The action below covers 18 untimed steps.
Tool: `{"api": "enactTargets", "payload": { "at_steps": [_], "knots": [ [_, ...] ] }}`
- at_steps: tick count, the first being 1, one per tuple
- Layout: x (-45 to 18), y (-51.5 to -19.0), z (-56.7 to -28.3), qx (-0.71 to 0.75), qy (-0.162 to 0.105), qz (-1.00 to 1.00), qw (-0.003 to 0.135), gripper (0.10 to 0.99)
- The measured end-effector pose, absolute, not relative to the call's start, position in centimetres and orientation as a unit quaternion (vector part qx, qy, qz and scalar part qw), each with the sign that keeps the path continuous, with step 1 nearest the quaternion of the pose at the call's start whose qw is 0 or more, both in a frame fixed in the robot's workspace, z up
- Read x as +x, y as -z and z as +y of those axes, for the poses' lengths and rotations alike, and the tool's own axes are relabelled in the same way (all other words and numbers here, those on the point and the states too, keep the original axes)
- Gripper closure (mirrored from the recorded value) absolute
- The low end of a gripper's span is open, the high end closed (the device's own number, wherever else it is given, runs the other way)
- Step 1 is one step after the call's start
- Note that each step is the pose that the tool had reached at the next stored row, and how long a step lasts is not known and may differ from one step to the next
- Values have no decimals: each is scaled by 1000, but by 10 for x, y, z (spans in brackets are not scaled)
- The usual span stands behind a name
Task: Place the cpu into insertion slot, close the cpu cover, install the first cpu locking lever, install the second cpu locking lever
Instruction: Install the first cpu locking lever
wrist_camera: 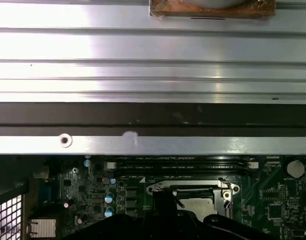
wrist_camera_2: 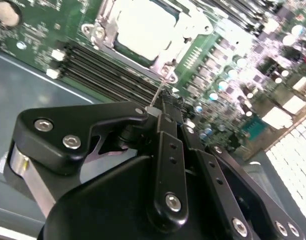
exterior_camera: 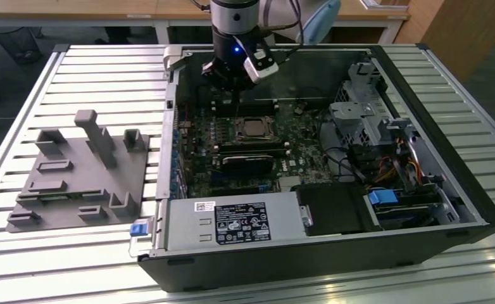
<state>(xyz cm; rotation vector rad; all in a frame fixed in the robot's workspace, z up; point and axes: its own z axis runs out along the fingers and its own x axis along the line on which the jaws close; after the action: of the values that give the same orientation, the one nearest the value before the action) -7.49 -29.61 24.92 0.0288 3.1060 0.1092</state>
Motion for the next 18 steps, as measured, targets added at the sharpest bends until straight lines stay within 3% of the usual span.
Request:
{"api": "enactTargets", "payload": {
  "at_steps": [18],
  "knots": [
    [-55,-246,-296,9,-35,999,17,980]
  ]
}}
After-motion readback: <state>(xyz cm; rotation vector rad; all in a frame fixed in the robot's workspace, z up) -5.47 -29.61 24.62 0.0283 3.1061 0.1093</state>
